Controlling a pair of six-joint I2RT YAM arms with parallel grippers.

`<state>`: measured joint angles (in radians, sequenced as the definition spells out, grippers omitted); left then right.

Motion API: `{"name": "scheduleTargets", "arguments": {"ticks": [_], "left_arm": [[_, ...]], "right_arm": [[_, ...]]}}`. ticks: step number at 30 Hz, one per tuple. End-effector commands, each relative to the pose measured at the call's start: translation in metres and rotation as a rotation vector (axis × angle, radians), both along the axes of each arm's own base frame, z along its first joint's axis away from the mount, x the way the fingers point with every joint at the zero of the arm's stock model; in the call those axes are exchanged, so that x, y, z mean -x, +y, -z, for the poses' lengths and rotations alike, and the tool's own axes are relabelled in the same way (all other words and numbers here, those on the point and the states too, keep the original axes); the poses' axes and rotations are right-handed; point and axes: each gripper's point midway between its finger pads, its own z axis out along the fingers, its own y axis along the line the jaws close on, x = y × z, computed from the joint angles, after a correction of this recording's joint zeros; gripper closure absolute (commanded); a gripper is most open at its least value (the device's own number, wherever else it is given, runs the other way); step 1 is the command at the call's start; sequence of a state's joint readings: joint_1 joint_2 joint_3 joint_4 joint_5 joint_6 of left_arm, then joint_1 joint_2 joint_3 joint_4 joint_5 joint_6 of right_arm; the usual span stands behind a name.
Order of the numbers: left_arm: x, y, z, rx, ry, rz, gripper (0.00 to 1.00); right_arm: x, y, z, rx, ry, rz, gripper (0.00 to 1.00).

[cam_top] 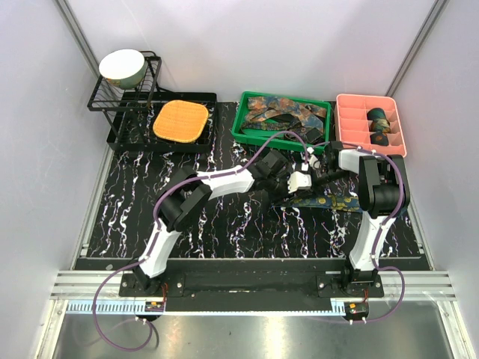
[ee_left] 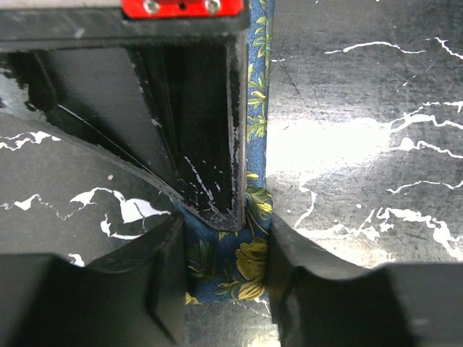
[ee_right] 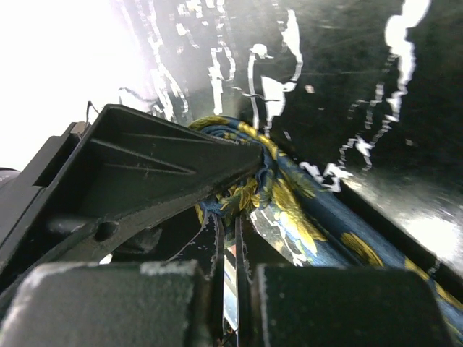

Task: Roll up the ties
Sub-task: Roll the tie at the center of the board.

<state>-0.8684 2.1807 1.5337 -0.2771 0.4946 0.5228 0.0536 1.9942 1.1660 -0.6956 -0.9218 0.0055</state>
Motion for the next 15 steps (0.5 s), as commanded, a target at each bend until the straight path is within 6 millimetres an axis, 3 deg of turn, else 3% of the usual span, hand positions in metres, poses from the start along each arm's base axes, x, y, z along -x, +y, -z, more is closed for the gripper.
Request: {"name": "scheduleTargets", "arguments": {"ticks": [1, 5, 11, 15], "left_arm": [[0.058, 0.074, 0.095, -0.320, 0.272, -0.036, 0.50], [0.050, 0.054, 0.083, -0.207, 0.272, -0.039, 0.45], [0.042, 0.050, 0.077, -0.041, 0.334, -0.081, 0.41], [0.024, 0.043, 0.061, 0.128, 0.335, -0.137, 0.41]], "right_arm": [[0.004, -0.022, 0.038, 0.258, 0.020, -0.036, 1.00], [0.003, -0.025, 0.038, 0.317, 0.020, -0.051, 1.00], [0.004, -0.028, 0.038, 0.354, 0.043, -0.062, 1.00], [0.004, -0.029, 0.036, 0.381, 0.045, -0.073, 1.00]]}}
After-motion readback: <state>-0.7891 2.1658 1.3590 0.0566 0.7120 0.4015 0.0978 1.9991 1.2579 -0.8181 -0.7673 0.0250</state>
